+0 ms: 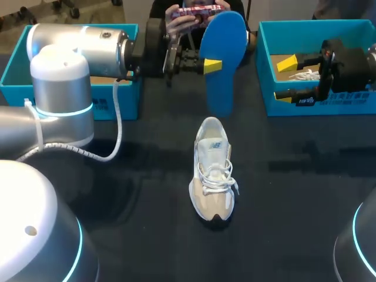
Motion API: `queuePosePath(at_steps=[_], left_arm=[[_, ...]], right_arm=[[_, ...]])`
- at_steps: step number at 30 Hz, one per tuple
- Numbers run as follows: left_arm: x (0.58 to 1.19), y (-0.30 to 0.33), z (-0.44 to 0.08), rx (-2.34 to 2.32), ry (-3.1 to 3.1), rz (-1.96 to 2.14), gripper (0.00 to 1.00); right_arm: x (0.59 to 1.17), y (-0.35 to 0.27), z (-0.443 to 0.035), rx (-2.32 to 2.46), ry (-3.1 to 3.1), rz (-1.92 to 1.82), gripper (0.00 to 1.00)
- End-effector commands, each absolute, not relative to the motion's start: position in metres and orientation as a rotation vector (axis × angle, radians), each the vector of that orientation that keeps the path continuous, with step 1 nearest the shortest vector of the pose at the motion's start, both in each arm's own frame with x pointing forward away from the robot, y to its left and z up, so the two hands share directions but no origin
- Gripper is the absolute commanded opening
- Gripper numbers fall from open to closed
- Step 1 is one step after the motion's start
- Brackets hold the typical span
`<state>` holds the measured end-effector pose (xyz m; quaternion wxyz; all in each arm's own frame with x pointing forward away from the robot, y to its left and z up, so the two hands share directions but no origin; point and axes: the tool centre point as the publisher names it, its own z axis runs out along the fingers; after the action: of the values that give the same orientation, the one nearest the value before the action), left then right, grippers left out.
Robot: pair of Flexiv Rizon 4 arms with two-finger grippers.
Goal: Take the shoe out of the shoebox, open the shoe tongue, remove and reinsert the insole, then place the shoe into the shoebox
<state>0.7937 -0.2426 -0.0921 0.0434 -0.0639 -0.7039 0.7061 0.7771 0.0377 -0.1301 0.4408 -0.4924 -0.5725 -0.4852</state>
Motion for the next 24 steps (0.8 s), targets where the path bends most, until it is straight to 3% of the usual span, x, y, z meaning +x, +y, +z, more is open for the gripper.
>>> queuePosePath(at_steps=[1,13,24], left_arm=[[0.796,-0.243,-0.092,0.291,-1.882,1.890,0.00],[0.800,-0.251,-0.123,0.846,-1.623,1.382,0.00],[0.807,-0.263,-0.152,1.026,-1.398,1.227,0.00]], right_arm=[[0.777,0.039,-0.130,-1.225,-1.422,-1.204,1.00],[0.777,0.039,-0.130,-1.225,-1.422,-1.204,1.00],[0.777,0.039,-0.130,-1.244,-1.431,-1.209,1.00]])
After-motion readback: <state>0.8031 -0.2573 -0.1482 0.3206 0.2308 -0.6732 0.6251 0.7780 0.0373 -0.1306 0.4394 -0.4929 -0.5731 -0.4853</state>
